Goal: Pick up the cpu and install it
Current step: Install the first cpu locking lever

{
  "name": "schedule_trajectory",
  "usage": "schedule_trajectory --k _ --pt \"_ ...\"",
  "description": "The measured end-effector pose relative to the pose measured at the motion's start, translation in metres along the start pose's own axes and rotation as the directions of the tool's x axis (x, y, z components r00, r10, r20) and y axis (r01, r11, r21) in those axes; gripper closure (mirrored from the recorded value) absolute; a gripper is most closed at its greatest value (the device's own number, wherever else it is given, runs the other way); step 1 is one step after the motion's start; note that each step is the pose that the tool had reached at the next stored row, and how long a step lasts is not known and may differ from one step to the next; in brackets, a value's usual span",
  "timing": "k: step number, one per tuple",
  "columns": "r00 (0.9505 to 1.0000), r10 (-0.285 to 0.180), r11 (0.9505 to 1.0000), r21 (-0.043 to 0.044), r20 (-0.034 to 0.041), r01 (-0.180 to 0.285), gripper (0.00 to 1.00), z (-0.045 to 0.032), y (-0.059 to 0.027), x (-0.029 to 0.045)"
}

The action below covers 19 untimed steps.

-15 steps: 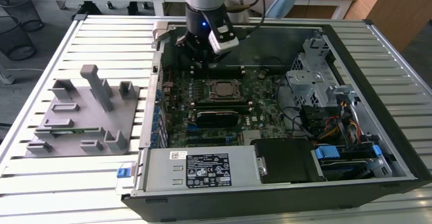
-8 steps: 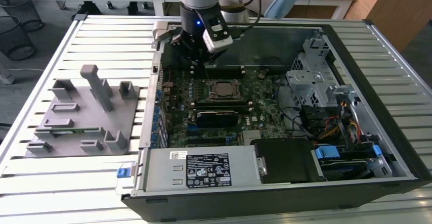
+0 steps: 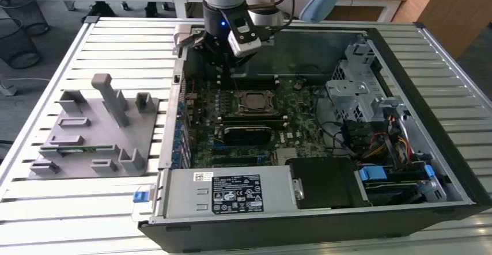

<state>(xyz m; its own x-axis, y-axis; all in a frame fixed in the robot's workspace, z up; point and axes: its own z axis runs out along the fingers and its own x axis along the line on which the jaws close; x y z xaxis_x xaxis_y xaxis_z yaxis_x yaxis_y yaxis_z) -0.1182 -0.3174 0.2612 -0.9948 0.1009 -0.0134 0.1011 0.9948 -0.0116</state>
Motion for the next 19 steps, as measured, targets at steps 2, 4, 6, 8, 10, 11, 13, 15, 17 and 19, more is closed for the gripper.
schedule_trajectory --k 2,4,6,8,10,11,13,15,17,19 --pt "1.0 0.0 1.0 0.0 0.0 0.0 0.89 0.0011 0.0025 0.0015" --pt "1.0 0.0 1.0 0.0 0.0 0.0 0.89 0.0021 0.0055 0.0024" --pt "1.0 0.0 1.0 0.0001 0.0 0.0 0.89 0.0031 0.0087 0.0028" --pt "1.0 -0.001 1.0 0.0 0.0 0.001 0.89 0.004 0.0115 0.0031" --pt "1.0 -0.002 1.0 0.0 0.0 0.002 0.89 0.0047 0.0144 0.0034" --pt "1.0 -0.002 1.0 0.0 0.0 0.002 0.89 0.005 0.0159 0.0036" --pt "1.0 -0.004 1.0 0.0 0.0001 0.004 0.89 0.0051 0.018 0.0038" --pt "1.0 -0.005 1.0 0.0 0.0 0.005 0.89 0.0053 0.0193 0.0037" --pt "1.0 -0.006 1.0 0.0 0.0001 0.006 0.89 0.0054 0.0199 0.0028" --pt "1.0 -0.006 1.0 -0.0001 0.0001 0.006 0.89 0.0055 0.0203 0.0007"
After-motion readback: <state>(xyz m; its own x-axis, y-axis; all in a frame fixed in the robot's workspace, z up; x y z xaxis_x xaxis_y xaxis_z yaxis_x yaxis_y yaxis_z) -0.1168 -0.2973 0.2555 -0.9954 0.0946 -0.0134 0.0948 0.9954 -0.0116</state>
